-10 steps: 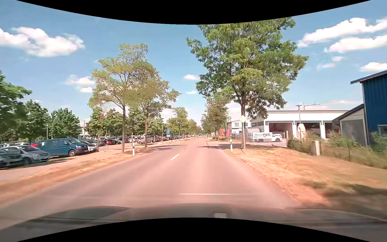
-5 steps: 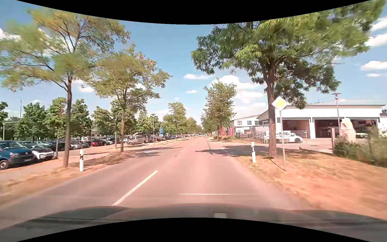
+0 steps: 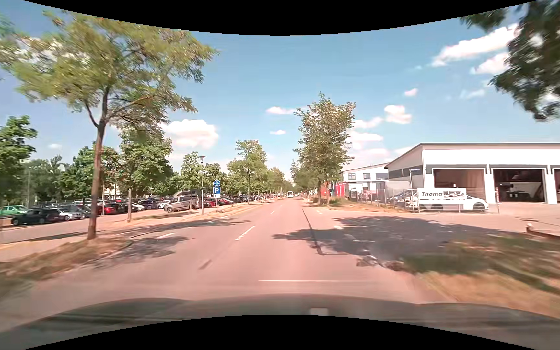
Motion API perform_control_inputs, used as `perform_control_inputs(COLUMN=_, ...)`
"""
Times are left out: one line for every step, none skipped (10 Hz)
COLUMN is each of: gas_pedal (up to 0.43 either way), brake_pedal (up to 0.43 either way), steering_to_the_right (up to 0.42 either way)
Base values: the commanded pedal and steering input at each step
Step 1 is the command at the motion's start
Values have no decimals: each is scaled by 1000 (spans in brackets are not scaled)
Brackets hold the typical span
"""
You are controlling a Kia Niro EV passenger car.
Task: Follow the waypoints while adhering to traffic rules and regulations
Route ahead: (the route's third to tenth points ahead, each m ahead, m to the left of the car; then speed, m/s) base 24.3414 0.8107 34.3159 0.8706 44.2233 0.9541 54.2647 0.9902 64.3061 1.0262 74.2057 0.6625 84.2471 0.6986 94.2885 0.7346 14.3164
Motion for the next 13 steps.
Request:
perform_control_inputs(gas_pedal=130, brake_pedal=0, steering_to_the_right=-2)
perform_control_inputs(gas_pedal=130, brake_pedal=0, steering_to_the_right=-2)
perform_control_inputs(gas_pedal=130, brake_pedal=0, steering_to_the_right=-2)
perform_control_inputs(gas_pedal=130, brake_pedal=0, steering_to_the_right=-2)
perform_control_inputs(gas_pedal=130, brake_pedal=0, steering_to_the_right=-2)
perform_control_inputs(gas_pedal=130, brake_pedal=0, steering_to_the_right=-2)
perform_control_inputs(gas_pedal=130, brake_pedal=0, steering_to_the_right=-2)
perform_control_inputs(gas_pedal=130, brake_pedal=0, steering_to_the_right=-2)
perform_control_inputs(gas_pedal=130, brake_pedal=0, steering_to_the_right=-1)
perform_control_inputs(gas_pedal=130, brake_pedal=0, steering_to_the_right=-2)
perform_control_inputs(gas_pedal=130, brake_pedal=0, steering_to_the_right=-2)
perform_control_inputs(gas_pedal=130, brake_pedal=0, steering_to_the_right=-1)
perform_control_inputs(gas_pedal=130, brake_pedal=0, steering_to_the_right=-1)
